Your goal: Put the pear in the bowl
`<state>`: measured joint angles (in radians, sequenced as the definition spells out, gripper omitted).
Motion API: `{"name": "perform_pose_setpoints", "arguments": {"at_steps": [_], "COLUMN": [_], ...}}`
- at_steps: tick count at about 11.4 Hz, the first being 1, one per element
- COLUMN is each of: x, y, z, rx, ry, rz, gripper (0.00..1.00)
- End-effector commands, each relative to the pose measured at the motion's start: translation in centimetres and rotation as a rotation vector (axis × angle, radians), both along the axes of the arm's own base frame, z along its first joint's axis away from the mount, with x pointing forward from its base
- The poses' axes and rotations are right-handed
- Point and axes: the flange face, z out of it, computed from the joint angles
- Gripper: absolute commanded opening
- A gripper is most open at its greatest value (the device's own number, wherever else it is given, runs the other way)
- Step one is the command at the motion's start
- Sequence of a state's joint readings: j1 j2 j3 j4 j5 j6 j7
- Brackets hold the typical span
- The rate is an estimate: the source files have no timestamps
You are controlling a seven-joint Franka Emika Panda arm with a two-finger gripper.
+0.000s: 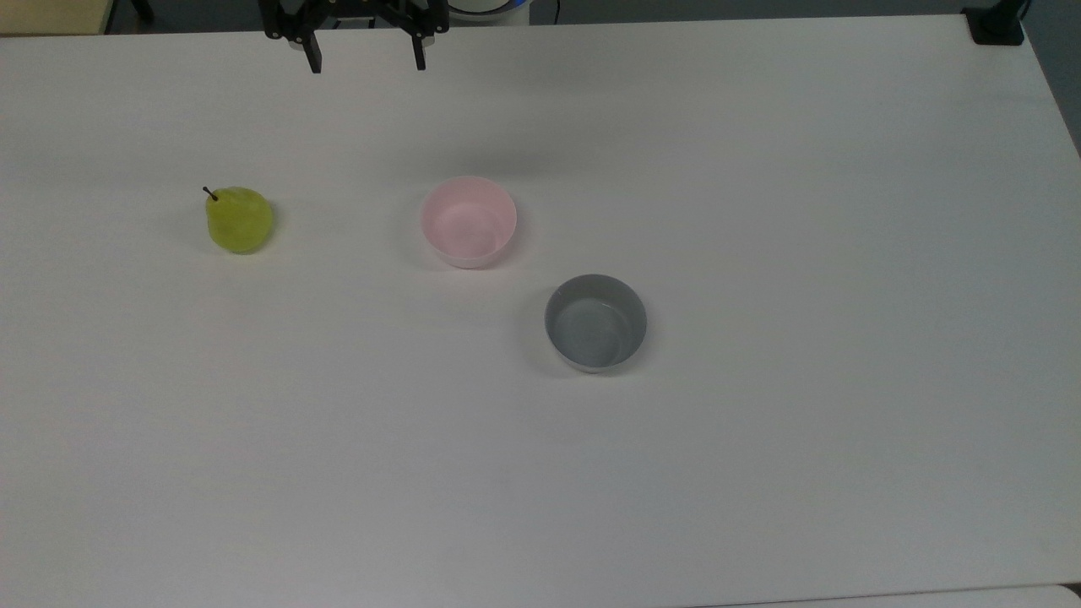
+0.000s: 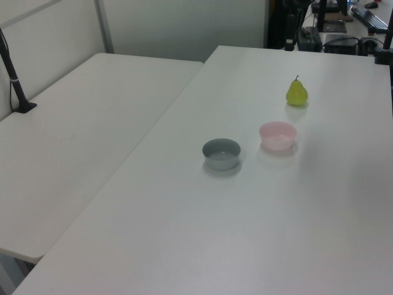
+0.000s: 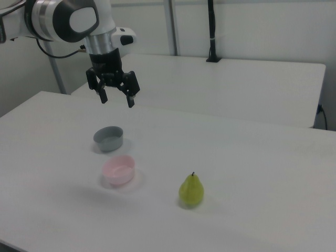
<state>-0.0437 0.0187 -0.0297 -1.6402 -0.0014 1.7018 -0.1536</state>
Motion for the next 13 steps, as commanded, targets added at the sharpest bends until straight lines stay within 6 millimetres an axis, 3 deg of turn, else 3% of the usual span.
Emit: {"name": "perform_pose_setpoints", "arguments": {"at_steps": [1, 13], "x": [-0.38, -0.57], "y": [0.33, -0.35], "z": [0.17, 0.42], "rx": [0.015, 0.015], "ry": [-0.014, -0.012], "rz": [0.022, 0.026], "gripper": [1.0, 1.0]}}
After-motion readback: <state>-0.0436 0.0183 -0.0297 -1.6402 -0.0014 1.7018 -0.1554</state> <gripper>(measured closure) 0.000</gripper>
